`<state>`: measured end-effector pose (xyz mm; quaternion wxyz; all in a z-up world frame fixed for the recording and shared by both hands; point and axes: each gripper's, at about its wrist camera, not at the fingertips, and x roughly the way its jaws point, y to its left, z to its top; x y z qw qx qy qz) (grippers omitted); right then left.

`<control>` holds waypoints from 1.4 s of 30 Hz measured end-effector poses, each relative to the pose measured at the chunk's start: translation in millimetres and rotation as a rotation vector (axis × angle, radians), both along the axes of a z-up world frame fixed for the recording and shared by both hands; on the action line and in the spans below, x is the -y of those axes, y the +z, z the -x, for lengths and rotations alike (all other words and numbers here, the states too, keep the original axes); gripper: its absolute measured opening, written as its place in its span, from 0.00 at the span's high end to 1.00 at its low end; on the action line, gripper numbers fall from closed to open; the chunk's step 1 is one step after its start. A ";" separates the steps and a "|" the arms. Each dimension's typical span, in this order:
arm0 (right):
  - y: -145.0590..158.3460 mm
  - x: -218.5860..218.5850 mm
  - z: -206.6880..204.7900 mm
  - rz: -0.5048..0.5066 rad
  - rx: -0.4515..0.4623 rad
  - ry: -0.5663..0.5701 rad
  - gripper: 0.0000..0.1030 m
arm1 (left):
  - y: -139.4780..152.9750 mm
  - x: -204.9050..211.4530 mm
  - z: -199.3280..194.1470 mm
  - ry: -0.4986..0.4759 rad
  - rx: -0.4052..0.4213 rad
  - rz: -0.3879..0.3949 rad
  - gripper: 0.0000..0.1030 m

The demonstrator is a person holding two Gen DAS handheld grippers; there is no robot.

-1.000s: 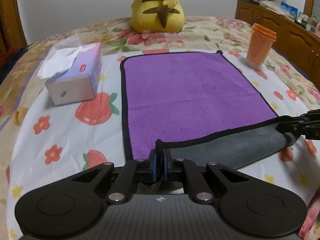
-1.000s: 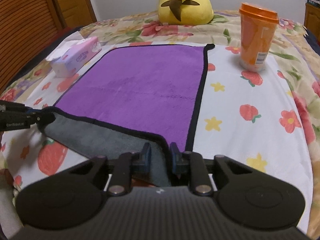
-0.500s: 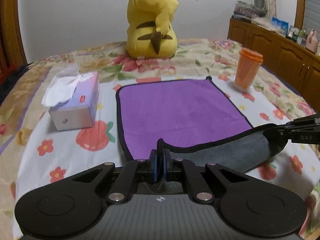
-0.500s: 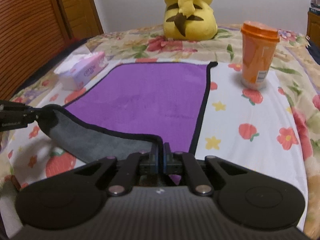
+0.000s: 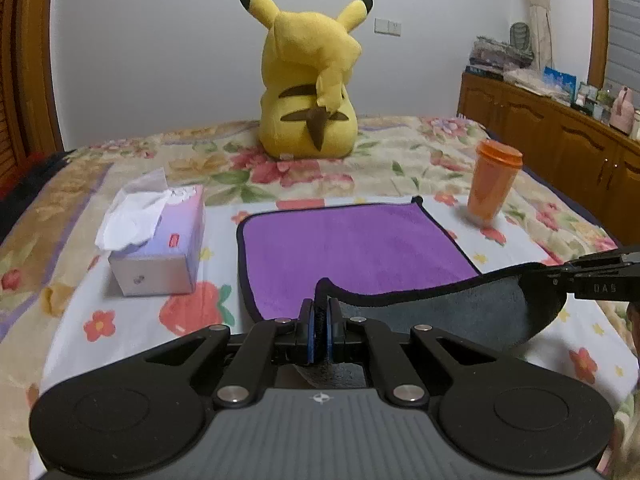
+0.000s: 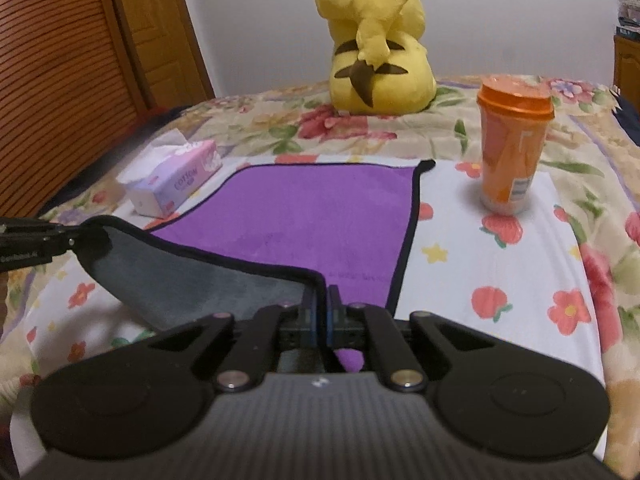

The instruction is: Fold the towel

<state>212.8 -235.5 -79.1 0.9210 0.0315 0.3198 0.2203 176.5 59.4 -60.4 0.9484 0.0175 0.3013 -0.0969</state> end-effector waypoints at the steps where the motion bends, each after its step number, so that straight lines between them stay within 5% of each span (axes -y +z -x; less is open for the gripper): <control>1: 0.5 0.0 -0.9 0.000 0.005 0.002 0.95 | 0.5 0.0 -0.9 0.002 0.005 0.001 0.92; 42: -7.2 -6.6 -55.1 0.064 0.082 0.048 0.95 | -11.3 -4.5 -53.1 0.009 0.049 -0.022 0.92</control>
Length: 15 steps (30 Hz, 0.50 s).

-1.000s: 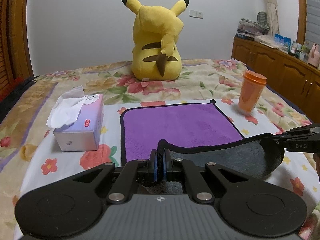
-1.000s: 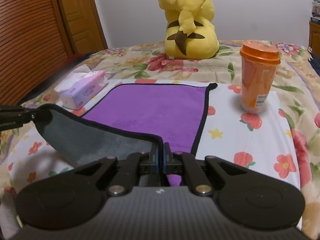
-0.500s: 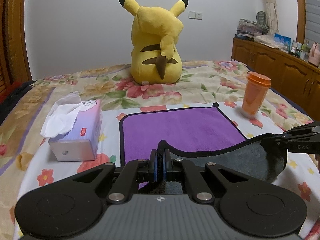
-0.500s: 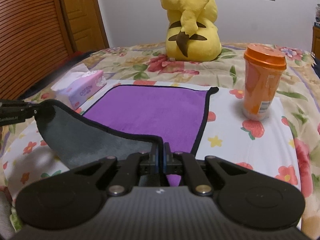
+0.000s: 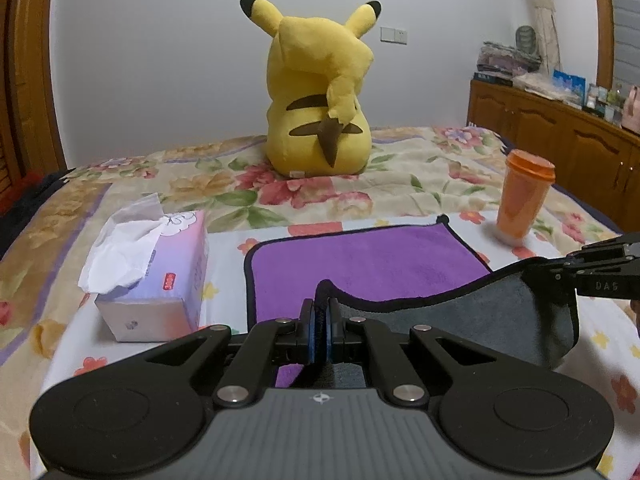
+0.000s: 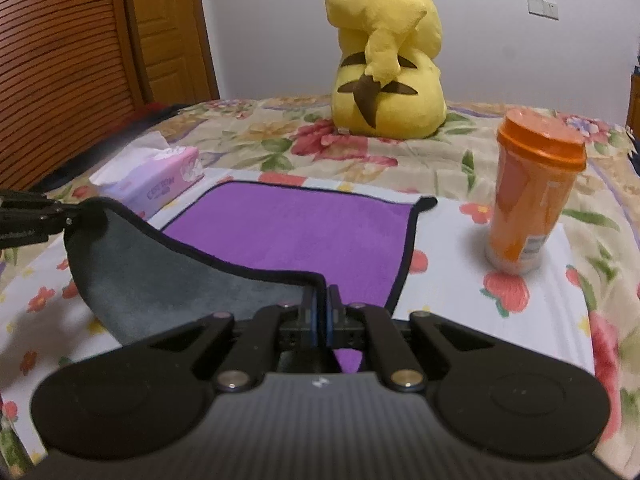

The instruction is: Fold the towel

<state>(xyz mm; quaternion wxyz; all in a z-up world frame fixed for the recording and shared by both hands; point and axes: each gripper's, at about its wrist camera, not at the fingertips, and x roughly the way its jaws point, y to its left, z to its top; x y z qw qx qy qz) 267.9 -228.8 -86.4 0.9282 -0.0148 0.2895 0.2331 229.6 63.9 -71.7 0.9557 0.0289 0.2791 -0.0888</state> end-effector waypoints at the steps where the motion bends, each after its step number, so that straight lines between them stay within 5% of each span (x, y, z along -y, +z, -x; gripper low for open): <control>1: 0.7 -0.5 -2.2 0.002 0.003 0.002 0.95 | 1.5 0.3 -1.1 0.000 0.005 0.002 0.92; 15: 12.5 -0.4 -26.0 0.018 0.062 0.007 0.95 | 20.0 -0.2 -26.2 0.021 0.055 0.018 0.92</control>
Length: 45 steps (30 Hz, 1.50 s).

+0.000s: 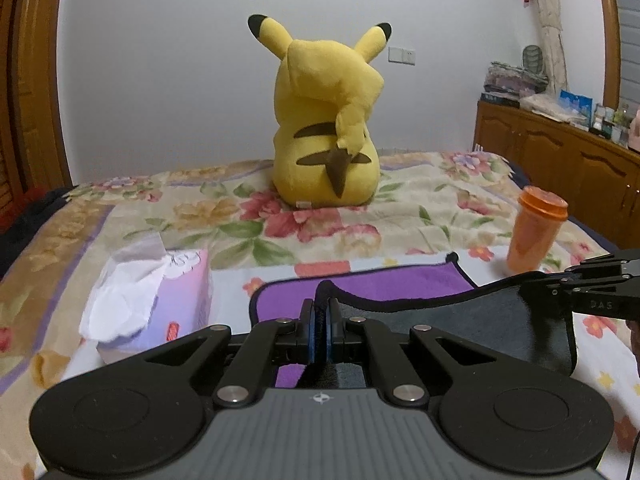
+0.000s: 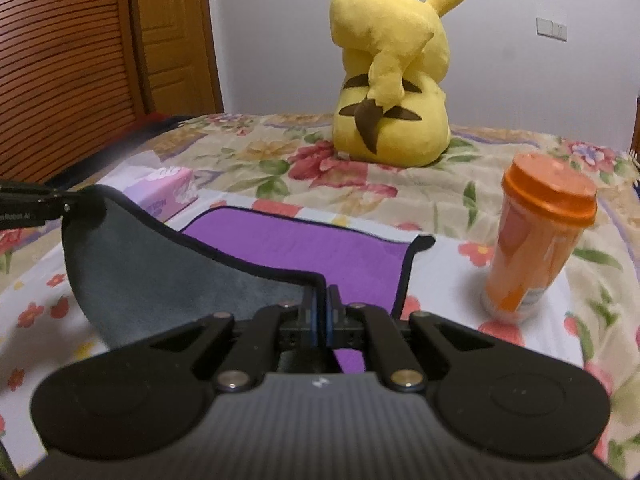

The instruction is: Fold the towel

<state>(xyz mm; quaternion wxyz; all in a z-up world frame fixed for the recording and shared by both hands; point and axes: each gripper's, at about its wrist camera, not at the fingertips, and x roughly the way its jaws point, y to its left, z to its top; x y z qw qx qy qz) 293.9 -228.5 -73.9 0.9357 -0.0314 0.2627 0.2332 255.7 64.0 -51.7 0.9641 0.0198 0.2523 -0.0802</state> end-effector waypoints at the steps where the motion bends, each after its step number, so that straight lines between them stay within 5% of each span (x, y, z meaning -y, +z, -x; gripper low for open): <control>1: 1.9 0.5 -2.5 -0.002 0.005 -0.002 0.95 | 0.8 -0.8 -1.9 0.006 0.007 0.002 0.92; 28: 17.0 -13.6 -62.5 0.072 0.166 -0.048 0.95 | 8.3 -8.7 -84.3 0.053 0.062 0.017 0.92; 45: -39.8 -25.9 -105.2 0.117 0.088 -0.095 0.95 | -52.9 -5.4 -135.9 0.105 -0.038 -0.007 0.92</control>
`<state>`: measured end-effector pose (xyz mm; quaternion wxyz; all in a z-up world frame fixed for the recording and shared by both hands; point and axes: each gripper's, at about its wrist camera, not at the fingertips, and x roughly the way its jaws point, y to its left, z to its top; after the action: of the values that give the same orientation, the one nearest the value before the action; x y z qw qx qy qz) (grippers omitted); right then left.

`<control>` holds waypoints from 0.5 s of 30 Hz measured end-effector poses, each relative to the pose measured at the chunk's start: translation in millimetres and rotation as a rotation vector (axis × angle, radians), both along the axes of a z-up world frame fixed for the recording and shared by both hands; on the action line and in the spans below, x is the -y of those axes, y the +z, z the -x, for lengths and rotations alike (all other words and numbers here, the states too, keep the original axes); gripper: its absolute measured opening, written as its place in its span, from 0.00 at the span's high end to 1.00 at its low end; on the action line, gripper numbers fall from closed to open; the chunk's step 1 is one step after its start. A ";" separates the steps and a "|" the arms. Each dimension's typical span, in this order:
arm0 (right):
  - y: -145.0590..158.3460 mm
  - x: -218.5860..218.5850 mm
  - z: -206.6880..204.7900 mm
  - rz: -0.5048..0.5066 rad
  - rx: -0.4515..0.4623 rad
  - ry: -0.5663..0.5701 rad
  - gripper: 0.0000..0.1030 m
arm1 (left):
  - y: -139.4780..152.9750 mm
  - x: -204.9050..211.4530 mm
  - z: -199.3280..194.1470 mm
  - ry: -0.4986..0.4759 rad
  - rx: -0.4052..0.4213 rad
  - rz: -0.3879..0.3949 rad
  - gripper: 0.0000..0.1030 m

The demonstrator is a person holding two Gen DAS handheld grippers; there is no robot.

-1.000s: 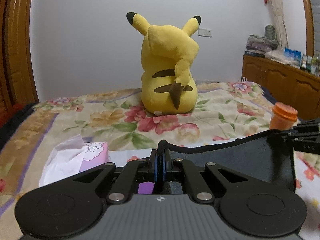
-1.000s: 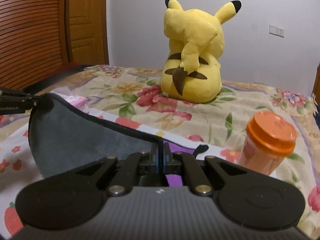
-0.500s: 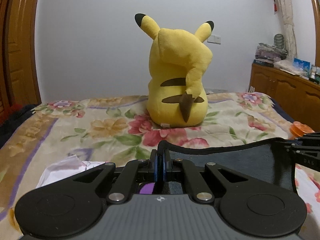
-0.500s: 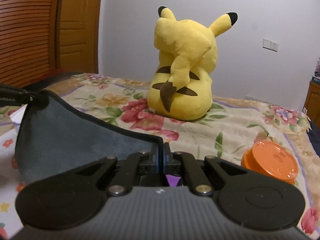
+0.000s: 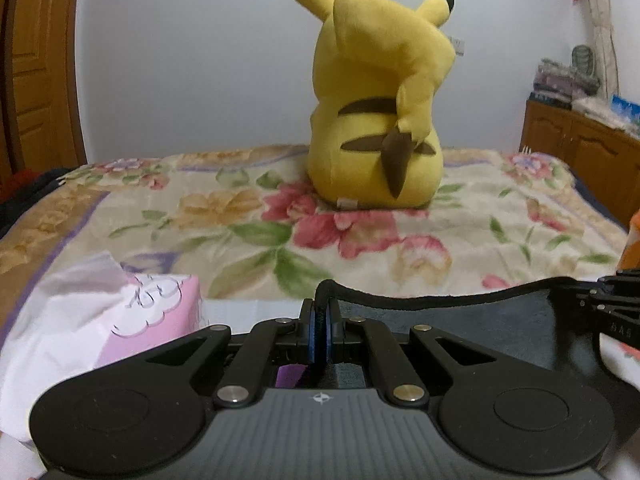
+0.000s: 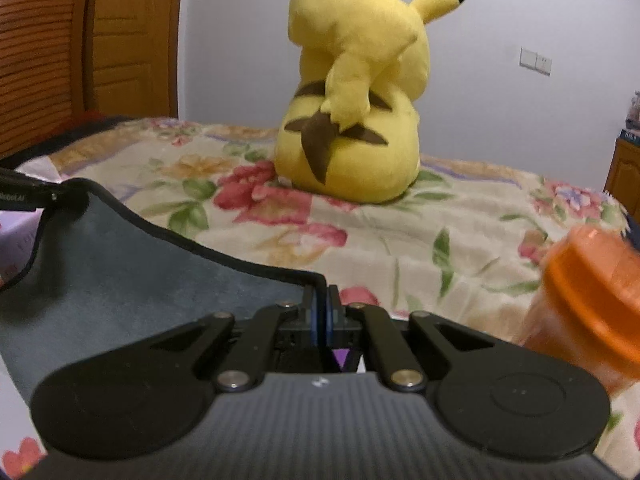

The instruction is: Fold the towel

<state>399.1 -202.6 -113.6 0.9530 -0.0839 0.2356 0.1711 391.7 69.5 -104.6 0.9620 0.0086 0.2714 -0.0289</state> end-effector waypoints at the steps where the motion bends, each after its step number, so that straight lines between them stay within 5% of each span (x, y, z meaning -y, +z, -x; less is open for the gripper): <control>1: -2.9 -1.1 -1.5 0.004 -0.006 -0.003 0.95 | -2.6 0.3 -1.2 0.002 -0.004 -0.006 0.92; 7: -9.0 -0.4 -3.7 -0.014 -0.030 -0.024 0.94 | -10.9 2.4 -4.4 0.002 -0.029 -0.031 0.88; 9: -10.2 -1.0 -4.1 0.003 -0.034 -0.030 0.85 | -11.1 2.3 -2.9 0.002 -0.031 -0.032 0.78; 11: -9.9 0.5 -1.1 0.006 -0.027 -0.038 0.52 | -10.0 1.4 0.2 0.008 -0.024 -0.028 0.62; 15: -7.2 6.7 5.5 -0.018 -0.036 -0.051 0.48 | -5.9 2.2 6.9 -0.003 -0.029 -0.026 0.56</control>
<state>393.6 -209.3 -120.9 0.9534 -0.0661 0.2530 0.1504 384.8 67.2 -110.5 0.9577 0.0212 0.2857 -0.0267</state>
